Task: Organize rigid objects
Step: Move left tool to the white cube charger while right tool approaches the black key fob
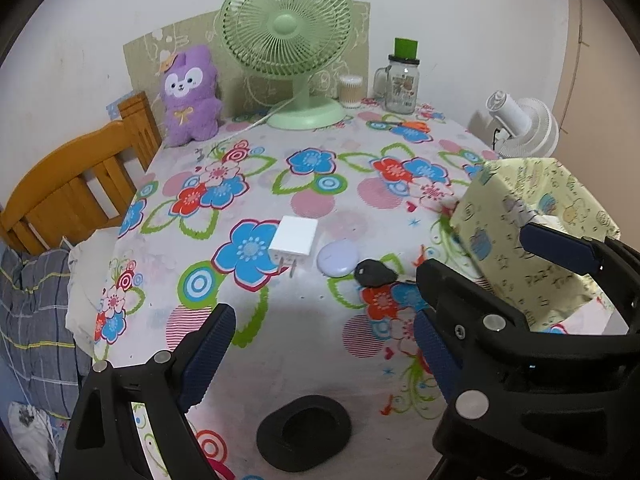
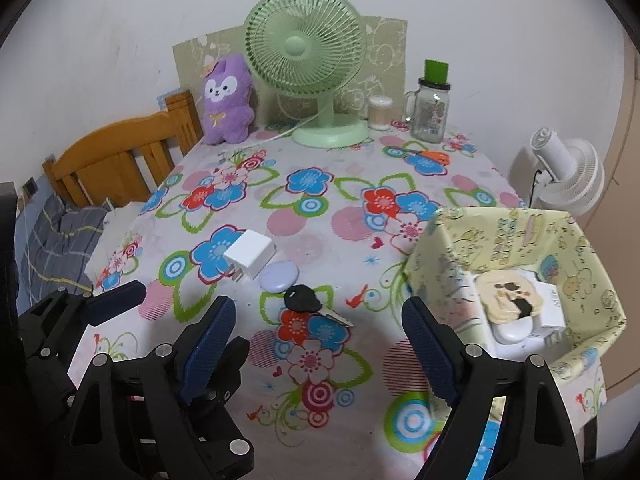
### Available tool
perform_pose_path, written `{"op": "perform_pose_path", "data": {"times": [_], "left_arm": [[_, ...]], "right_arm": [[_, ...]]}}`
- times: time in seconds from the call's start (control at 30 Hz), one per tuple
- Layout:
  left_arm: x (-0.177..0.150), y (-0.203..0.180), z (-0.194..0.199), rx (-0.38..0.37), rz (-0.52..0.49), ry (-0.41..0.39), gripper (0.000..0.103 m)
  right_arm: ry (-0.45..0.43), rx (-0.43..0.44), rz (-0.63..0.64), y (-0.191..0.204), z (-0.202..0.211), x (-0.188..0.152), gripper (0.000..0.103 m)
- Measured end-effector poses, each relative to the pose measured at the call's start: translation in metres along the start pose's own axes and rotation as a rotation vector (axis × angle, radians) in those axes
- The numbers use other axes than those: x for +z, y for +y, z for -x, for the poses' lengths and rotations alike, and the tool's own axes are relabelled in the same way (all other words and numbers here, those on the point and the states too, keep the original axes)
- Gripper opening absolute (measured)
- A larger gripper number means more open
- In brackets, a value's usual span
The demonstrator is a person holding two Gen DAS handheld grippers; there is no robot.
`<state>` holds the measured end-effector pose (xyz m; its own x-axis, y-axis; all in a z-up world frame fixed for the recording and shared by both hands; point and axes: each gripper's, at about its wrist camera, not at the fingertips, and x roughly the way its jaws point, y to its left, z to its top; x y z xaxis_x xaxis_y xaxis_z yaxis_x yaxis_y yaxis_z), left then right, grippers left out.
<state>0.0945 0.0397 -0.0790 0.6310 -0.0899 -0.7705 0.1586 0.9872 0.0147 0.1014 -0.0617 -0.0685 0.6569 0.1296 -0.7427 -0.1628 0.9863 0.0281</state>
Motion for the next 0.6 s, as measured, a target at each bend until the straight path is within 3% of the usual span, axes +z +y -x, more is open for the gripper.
{"op": "perform_pose_path", "data": {"times": [0.6], "left_arm": [[0.005,0.018,-0.047,0.015,-0.026,0.062,0.092]], "right_arm": [[0.086,0.009,-0.007,0.006,-0.057,0.005,0.081]]}}
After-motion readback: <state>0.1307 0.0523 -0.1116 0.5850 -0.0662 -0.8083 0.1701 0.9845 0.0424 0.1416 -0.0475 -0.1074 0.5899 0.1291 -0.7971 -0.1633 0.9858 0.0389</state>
